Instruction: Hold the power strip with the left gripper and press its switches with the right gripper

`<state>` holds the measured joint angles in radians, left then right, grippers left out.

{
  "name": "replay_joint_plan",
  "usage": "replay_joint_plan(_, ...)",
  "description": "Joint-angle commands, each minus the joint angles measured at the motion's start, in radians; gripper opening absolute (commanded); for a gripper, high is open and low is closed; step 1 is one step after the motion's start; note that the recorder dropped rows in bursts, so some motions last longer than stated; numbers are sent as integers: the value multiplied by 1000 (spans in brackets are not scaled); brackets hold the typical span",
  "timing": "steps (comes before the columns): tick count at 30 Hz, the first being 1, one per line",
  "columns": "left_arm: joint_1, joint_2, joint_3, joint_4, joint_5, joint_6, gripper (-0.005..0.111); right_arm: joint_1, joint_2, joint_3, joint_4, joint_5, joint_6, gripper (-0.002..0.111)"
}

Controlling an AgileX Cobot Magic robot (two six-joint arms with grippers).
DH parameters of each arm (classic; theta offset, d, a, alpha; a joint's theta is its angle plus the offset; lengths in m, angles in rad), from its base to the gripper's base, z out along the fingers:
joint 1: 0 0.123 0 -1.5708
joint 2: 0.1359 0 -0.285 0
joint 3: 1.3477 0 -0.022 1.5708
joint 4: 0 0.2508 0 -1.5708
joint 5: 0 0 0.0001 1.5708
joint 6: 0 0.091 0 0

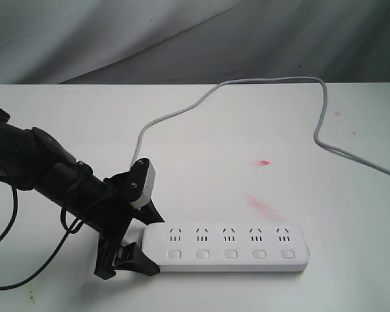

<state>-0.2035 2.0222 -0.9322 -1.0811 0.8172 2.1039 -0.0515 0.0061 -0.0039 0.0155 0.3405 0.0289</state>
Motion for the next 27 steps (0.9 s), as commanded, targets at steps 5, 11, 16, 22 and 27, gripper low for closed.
replay_joint_plan(5, -5, 3, -5, 0, -6, -10, 52, -8, -6, 4, 3, -6, 5, 0)
replay_joint_plan(11, -5, 3, -5, -9, -6, -10, 52, -8, -6, 4, 3, -6, 5, 0)
replay_joint_plan(16, -5, 3, -5, -8, -6, -10, 52, -8, -6, 4, 3, -6, 5, 0)
replay_joint_plan(22, -5, 3, -5, 4, -35, -10, 58, -8, -6, 4, 3, -6, 5, 0)
replay_joint_plan(27, -5, 3, -5, 53, -35, -13, 87, -8, -6, 4, 3, -6, 5, 0)
